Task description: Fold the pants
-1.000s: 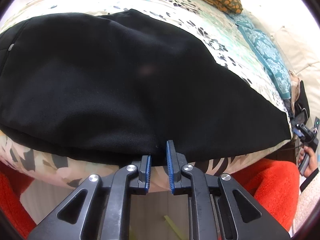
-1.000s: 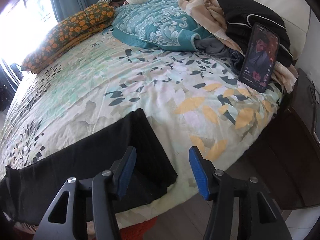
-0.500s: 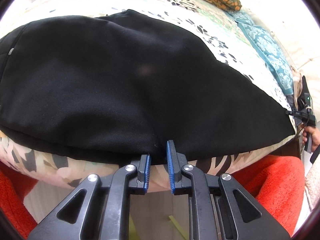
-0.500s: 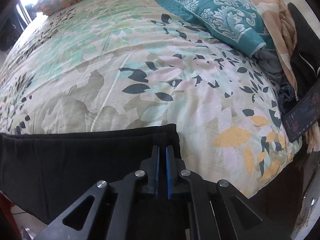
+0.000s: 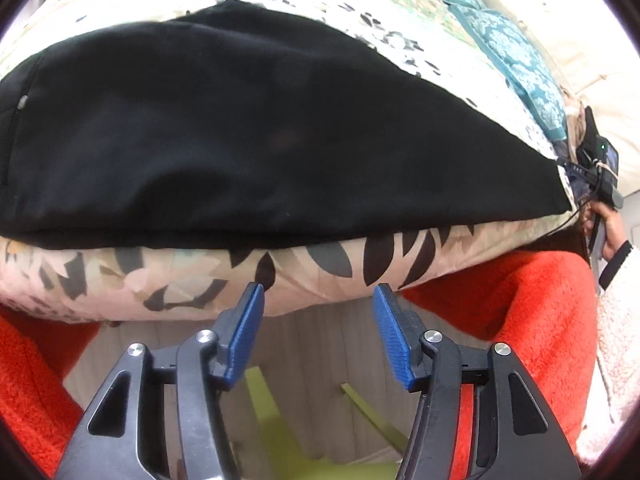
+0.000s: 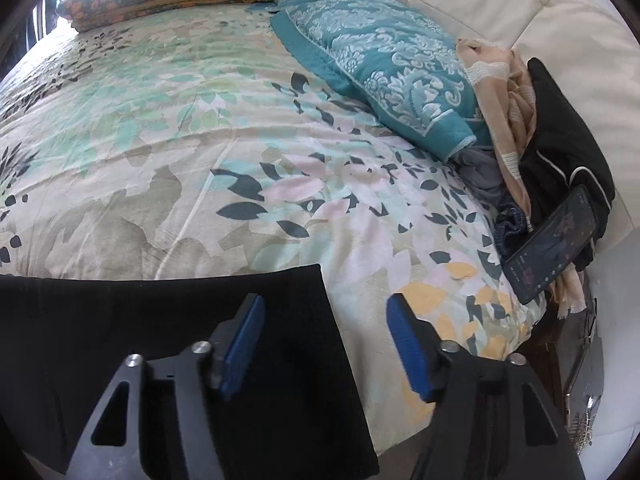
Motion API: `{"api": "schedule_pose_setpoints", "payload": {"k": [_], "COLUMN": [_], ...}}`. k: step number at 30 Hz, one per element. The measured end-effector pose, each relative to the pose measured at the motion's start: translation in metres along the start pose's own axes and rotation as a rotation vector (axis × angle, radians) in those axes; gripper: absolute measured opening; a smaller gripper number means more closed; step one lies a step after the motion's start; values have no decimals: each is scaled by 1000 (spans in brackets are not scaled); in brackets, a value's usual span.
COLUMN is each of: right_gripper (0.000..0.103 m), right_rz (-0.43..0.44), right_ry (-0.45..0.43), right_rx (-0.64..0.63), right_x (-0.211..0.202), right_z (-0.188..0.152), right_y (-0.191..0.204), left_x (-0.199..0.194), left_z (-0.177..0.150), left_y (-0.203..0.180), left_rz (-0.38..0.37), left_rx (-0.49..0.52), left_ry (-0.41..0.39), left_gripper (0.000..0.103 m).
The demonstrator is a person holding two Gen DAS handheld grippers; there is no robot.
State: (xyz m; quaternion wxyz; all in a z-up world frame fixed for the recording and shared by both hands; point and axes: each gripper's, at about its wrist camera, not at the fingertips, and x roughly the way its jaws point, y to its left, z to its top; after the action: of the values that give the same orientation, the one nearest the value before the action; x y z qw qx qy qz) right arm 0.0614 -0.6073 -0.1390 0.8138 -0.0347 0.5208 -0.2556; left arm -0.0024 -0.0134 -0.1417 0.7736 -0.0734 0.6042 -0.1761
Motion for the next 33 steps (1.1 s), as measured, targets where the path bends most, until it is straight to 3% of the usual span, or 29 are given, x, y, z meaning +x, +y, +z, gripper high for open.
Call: {"api": "schedule_pose_setpoints", "payload": {"k": [1,3,4,7,9,12,13,14,16,18,19,21,27,31,33], "right_gripper": [68,69,72,81,81,81,81,81,81,86,95,100,103,103,103], "right_rz": [12,86,145,351,479,637,640,628,568,484,472,458,441,466,470], "right_ry": [-29,-59,-73,-84,-70,-56,-50,-41,-9,21,-20,6,-16,-22,-29], "right_rx": [15,54,71,115,145,154,127,89,5,-74,-91,-79,-60,-57,-67], "right_x": [-15,-44,-59,-95,-111,-125,-125,-124,-114,-102,-106,-101,-98,-96,-96], "right_z": [-1,-3,-6,-21,-35,-59,-68,-76,-96,-114,-118,-116,-117,-116,-117], "right_y": [0,10,21,77,130,211,238,262,301,322,324,323,318,312,312], "left_x": [-13,-36,-42,-39,-26,-4,3,2,-3,-14,-18,-28,-20,13,38], "left_z": [5,25,37,71,83,79,72,65,58,55,53,49,88,124,140], "left_y": [6,22,33,65,85,118,127,131,126,133,135,124,57,26,30], "left_rz": [11,49,74,207,333,480,504,495,566,518,480,415,254,305,341], "left_rx": [3,-14,-30,-49,-48,-69,-73,-54,-25,-84,-115,-117,89,201,187], "left_ry": [-53,-191,-254,-381,-368,-257,-220,-229,-234,-236,-248,-287,-324,-339,-284], "left_gripper": [61,82,86,87,85,82,82,82,84,84,84,84,88,88,88]}}
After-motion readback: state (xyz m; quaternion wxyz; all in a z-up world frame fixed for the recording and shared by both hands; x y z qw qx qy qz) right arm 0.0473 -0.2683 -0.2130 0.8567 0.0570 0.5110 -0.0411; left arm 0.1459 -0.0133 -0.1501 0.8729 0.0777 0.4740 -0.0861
